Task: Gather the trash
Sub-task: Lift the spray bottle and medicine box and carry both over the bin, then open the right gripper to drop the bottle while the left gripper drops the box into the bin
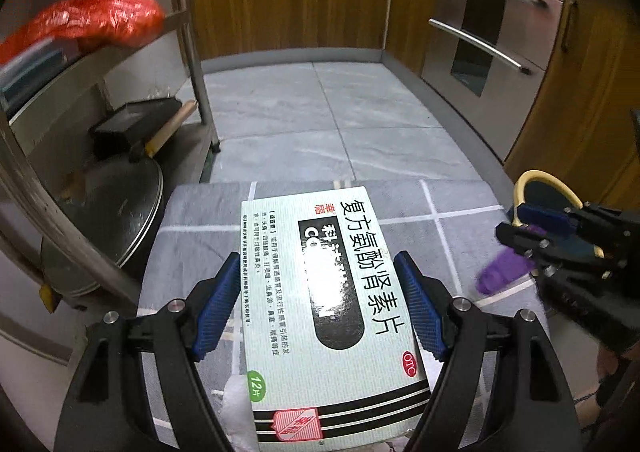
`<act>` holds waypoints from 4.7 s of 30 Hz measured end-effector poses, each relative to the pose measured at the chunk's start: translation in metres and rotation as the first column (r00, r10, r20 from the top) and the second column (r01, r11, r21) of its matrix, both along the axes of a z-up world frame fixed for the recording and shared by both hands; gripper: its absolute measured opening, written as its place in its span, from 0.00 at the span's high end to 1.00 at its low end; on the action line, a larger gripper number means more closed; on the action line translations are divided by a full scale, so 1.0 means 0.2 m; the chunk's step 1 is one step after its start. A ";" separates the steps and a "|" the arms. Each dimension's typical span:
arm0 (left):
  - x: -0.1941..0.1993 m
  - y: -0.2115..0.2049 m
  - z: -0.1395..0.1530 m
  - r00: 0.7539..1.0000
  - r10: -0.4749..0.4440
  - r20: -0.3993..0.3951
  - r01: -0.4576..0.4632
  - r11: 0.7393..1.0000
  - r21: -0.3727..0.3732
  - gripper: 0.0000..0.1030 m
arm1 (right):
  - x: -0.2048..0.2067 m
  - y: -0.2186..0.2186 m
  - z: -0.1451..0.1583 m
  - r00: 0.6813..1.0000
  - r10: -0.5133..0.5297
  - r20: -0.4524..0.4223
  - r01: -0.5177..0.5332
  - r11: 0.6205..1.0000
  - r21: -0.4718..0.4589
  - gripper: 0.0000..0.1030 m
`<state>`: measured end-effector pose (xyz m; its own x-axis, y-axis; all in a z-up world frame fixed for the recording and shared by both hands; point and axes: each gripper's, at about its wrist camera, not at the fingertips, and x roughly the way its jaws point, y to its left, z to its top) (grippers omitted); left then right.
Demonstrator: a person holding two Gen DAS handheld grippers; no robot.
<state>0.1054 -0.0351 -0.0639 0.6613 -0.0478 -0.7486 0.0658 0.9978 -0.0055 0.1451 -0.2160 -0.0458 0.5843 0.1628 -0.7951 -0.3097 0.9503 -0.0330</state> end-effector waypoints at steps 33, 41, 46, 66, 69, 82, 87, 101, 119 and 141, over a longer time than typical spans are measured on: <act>-0.02 -0.11 0.02 0.997 -0.083 -0.004 0.083 0.997 -0.007 0.27 | -0.02 -0.05 -0.45 0.946 0.044 -0.322 -0.092 0.986 -0.136 0.48; 0.00 -0.12 -0.02 0.996 -0.079 -0.029 0.079 0.997 -0.010 0.27 | 0.03 -0.05 -0.54 0.935 0.014 -0.354 -0.068 0.987 -0.142 0.60; 0.01 -0.14 -0.02 0.996 -0.082 -0.033 0.082 0.997 0.001 0.27 | 0.03 -0.06 -0.50 0.931 0.025 -0.364 -0.072 0.991 -0.116 0.66; -0.06 -0.30 0.13 0.985 -0.158 0.072 0.158 0.987 0.008 0.27 | -0.09 -0.39 0.38 0.994 -0.110 0.028 0.109 0.993 0.034 0.68; -0.07 -0.34 0.15 0.979 -0.186 0.088 0.185 0.983 0.020 0.27 | -0.12 -0.46 0.47 0.991 -0.100 0.084 0.100 0.995 0.006 0.68; -0.04 -0.60 0.24 0.952 -0.288 0.101 0.292 0.956 -0.029 0.27 | -0.07 -0.79 0.45 0.963 -0.254 0.089 0.244 0.964 0.109 0.67; 0.05 -0.75 0.28 0.936 -0.335 0.108 0.343 0.937 -0.061 0.27 | -0.01 -0.93 0.40 0.944 -0.325 0.058 0.316 0.941 0.123 0.67; 0.29 -1.19 0.21 0.891 -0.448 0.072 0.452 0.890 -0.058 0.27 | 0.17 -1.27 0.17 0.887 -0.459 -0.055 0.462 0.883 0.080 0.67; 0.36 -1.36 -0.06 0.829 -0.559 -0.004 0.557 0.828 -0.058 0.27 | 0.34 -1.41 -0.05 0.873 -0.467 -0.140 0.474 0.880 0.018 0.67; 0.31 -1.49 -0.30 0.795 -0.604 -0.047 0.604 0.797 -0.024 0.13 | 0.35 -1.48 -0.11 0.838 -0.506 -0.203 0.528 0.847 0.068 0.66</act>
<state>0.1669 -0.3330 -0.1234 0.4580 -0.4308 -0.7776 0.6546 0.7553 -0.0329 0.2144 -0.5126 -0.0686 0.4663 -0.0275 -0.8842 0.2374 0.9667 0.0952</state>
